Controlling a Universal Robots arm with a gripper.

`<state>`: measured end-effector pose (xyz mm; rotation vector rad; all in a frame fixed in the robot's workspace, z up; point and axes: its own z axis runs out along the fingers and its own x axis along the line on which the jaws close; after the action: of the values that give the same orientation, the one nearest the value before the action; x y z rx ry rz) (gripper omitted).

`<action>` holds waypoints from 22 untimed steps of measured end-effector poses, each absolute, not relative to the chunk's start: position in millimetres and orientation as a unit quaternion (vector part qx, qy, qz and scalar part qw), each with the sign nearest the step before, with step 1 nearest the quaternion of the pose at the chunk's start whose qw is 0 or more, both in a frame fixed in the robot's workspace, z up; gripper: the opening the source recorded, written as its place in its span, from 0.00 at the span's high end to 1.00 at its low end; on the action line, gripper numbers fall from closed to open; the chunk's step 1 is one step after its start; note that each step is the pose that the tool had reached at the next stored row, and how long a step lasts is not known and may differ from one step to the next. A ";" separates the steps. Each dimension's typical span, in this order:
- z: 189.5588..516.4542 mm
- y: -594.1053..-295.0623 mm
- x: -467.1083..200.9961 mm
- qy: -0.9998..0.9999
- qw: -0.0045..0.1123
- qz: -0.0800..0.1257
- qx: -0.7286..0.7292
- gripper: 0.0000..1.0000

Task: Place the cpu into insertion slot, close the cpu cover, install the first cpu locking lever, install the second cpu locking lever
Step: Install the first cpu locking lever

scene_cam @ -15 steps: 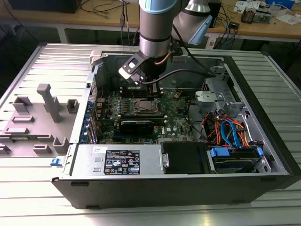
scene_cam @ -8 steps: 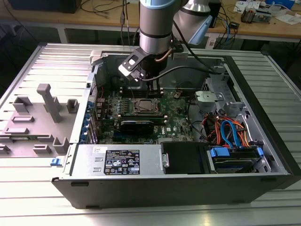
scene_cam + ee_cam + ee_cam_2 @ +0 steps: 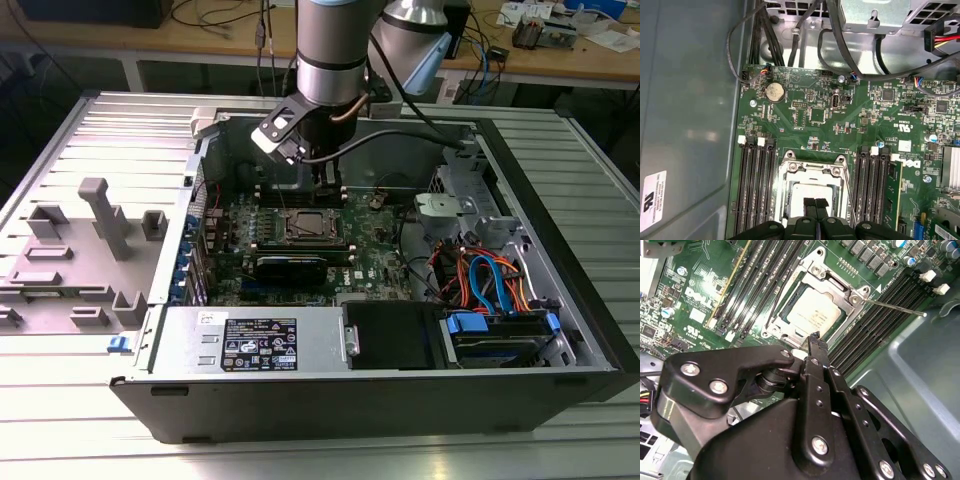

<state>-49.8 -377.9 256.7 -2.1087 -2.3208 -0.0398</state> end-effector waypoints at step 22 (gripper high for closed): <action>258.8 -377.9 -49.8 -0.774 0.003 -0.012 -0.633 0.89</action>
<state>-49.8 -377.9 258.8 -1.9846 -2.4263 -0.0386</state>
